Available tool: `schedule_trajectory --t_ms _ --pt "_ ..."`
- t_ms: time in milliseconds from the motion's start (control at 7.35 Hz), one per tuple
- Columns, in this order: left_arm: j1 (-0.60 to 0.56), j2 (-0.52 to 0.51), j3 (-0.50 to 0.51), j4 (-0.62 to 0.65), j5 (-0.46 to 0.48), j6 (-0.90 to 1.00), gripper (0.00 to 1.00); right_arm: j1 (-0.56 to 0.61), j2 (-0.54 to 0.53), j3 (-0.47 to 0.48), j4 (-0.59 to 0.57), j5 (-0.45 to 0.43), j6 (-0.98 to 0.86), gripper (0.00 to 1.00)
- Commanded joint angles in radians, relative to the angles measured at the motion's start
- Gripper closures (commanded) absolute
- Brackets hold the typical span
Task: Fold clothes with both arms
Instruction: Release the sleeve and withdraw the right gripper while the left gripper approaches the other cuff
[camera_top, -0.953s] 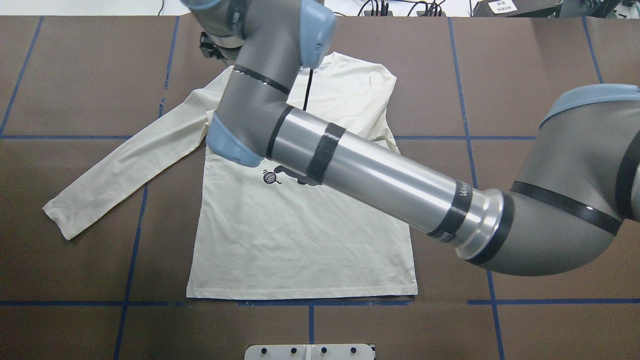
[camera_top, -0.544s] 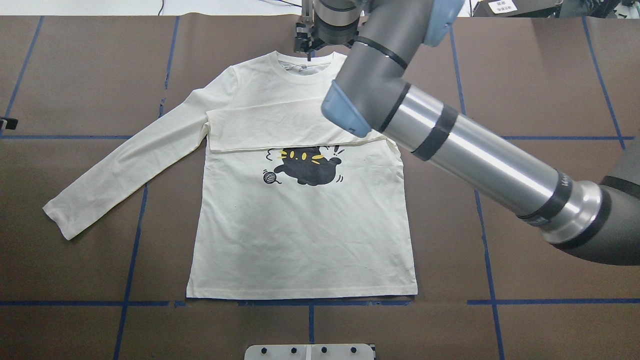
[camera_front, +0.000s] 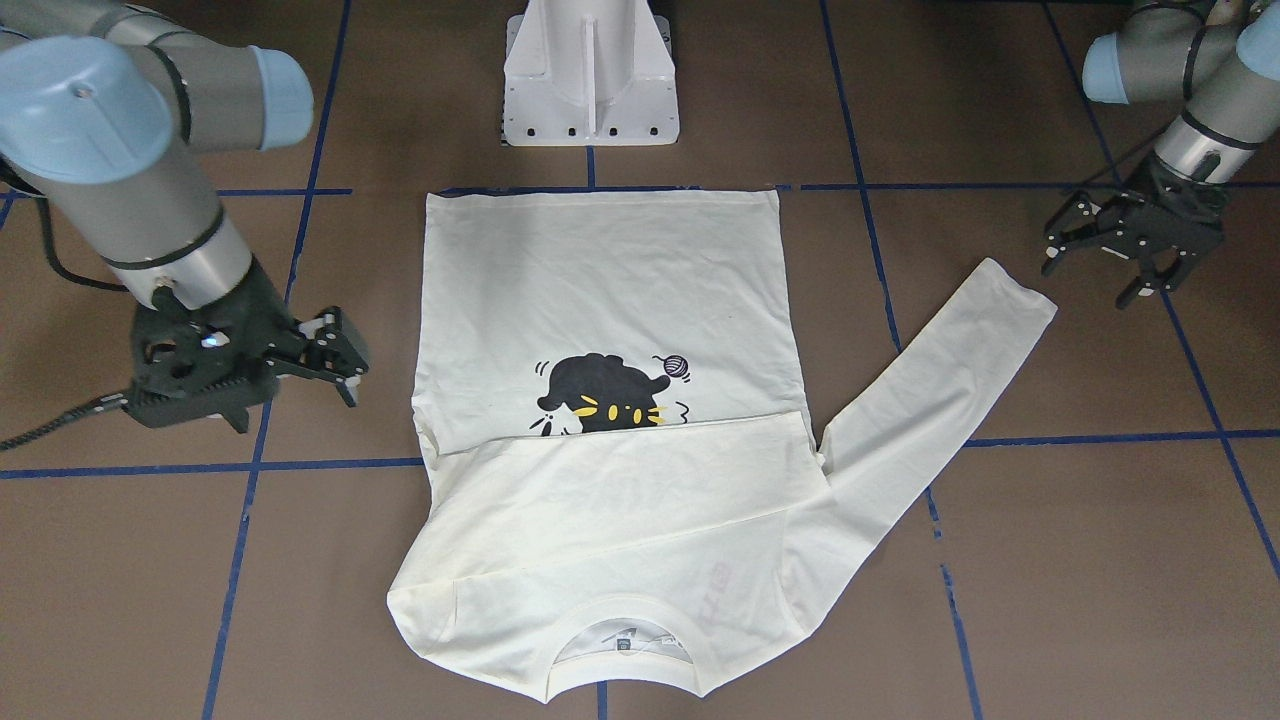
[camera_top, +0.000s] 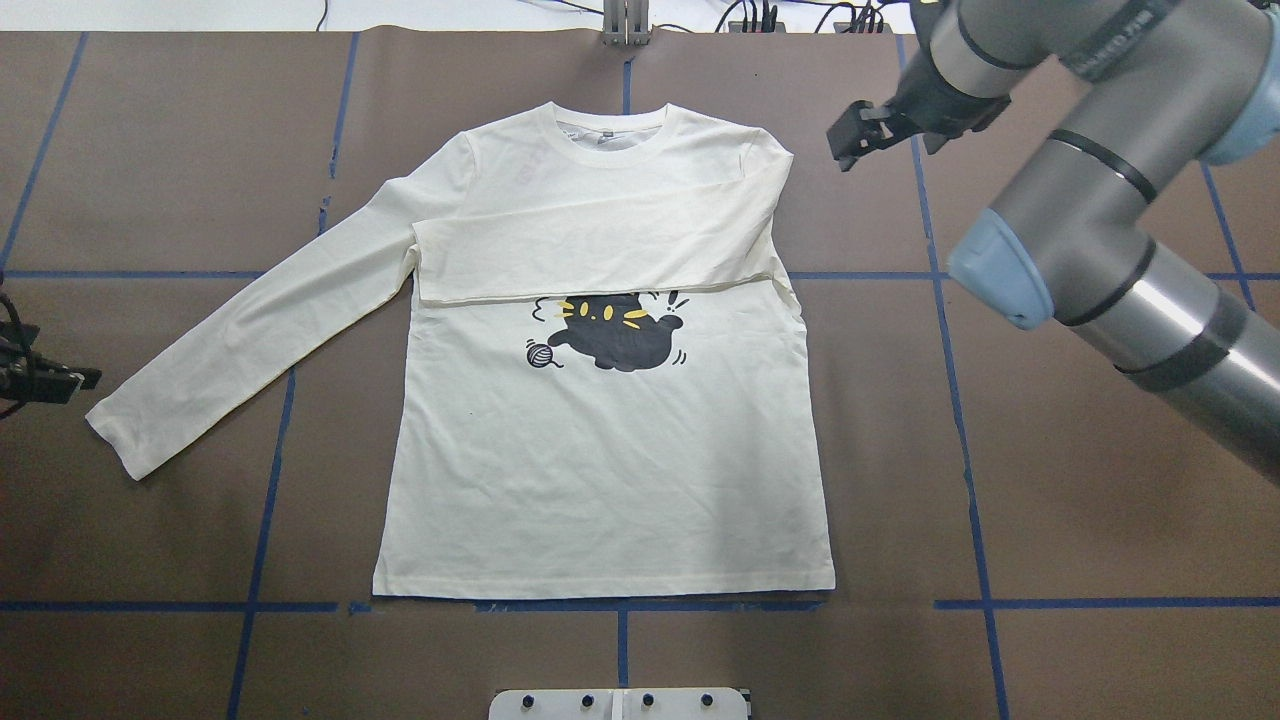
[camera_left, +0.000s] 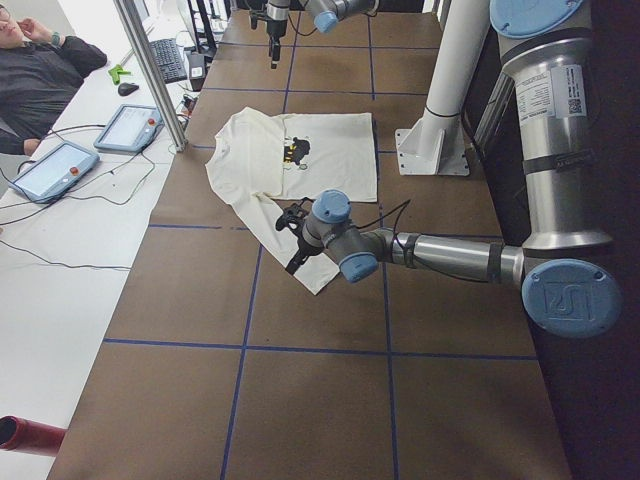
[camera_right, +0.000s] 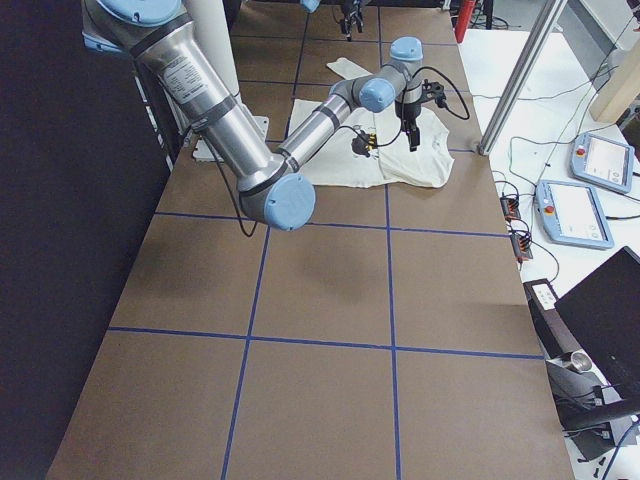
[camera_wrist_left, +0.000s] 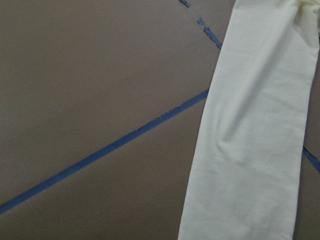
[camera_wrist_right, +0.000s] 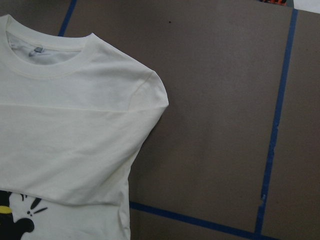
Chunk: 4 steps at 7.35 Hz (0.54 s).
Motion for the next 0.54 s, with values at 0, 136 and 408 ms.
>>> schedule_trajectory --t_ms 0,136,408 --pt "0.169 0.032 0.000 -0.044 0.100 -0.111 0.02 0.045 -0.234 0.166 0.007 0.044 -0.128 0.00" --pt "0.219 0.034 0.001 -0.043 0.117 -0.139 0.05 0.056 -0.297 0.194 0.025 0.042 -0.158 0.00" --pt "0.277 0.040 0.004 -0.041 0.167 -0.175 0.13 0.062 -0.323 0.202 0.073 0.045 -0.148 0.00"
